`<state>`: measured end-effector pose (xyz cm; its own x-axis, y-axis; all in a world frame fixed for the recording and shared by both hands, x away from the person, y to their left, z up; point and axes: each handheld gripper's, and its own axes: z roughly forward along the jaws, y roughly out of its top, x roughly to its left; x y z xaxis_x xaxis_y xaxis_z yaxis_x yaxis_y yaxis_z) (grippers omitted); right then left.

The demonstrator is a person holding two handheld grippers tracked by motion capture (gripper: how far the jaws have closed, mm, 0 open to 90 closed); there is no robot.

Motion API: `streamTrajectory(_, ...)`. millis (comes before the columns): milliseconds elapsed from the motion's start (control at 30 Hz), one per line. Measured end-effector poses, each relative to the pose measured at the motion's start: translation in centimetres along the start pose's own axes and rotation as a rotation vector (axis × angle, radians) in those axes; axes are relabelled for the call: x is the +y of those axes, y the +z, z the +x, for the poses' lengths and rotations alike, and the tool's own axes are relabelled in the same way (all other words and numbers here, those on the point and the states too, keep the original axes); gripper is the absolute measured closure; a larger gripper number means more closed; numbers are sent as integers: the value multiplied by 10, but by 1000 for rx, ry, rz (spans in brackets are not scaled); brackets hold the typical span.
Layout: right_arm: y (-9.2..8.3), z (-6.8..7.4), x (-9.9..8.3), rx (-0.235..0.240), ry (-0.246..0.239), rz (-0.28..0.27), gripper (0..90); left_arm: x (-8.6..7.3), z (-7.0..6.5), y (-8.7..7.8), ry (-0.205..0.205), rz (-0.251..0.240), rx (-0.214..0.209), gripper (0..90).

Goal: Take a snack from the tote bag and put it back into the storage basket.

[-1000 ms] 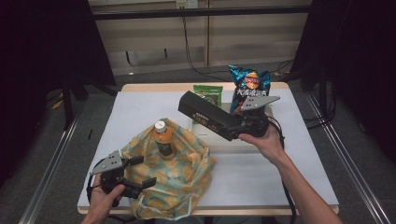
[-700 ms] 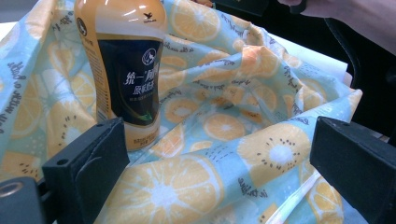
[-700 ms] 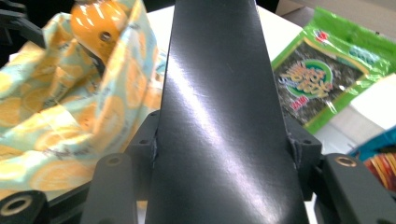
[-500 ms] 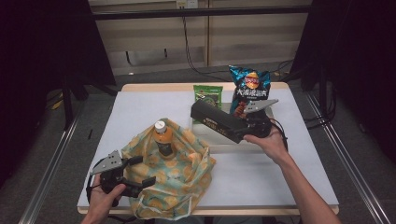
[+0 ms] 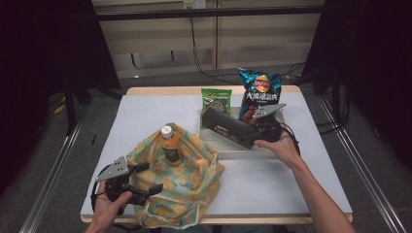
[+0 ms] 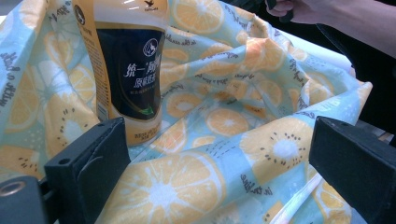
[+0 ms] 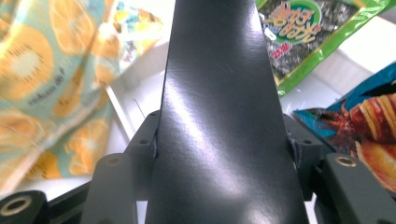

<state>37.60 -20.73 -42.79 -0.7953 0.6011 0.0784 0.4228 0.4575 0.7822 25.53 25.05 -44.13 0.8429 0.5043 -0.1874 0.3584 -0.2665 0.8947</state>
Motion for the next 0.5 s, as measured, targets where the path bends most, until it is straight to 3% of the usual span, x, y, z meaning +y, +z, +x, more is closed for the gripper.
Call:
streamTrajectory(233,12,-11,-8,-15,17,36,430,0,2,0,-5,4,-3,46)
streamTrajectory(500,22,-11,-10,2,-4,48,429,-1,2,0,0,7,-2,46)
